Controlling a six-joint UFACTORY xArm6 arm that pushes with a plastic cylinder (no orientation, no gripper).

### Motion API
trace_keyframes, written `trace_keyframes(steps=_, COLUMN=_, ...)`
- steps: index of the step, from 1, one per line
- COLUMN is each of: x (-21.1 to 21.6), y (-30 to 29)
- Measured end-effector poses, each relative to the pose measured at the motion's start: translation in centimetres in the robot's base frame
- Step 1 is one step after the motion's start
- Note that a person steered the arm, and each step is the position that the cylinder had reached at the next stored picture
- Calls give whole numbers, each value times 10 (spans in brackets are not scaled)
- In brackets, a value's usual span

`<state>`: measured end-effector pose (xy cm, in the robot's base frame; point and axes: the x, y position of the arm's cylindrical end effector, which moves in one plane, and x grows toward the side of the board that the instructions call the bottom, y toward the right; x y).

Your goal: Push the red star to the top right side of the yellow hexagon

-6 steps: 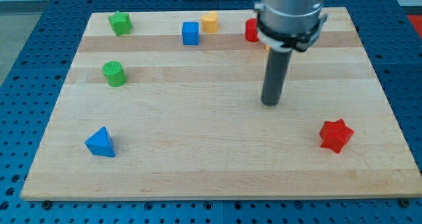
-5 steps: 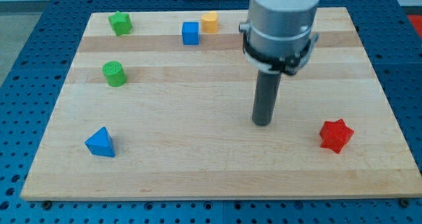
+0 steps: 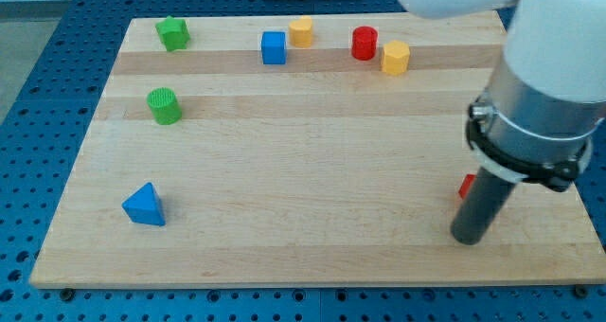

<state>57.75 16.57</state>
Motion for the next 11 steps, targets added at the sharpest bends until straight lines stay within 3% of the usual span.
trace_keyframes(steps=5, x=-39, y=26)
trace_keyframes(steps=9, x=-60, y=7)
trace_keyframes(steps=11, x=-110, y=7)
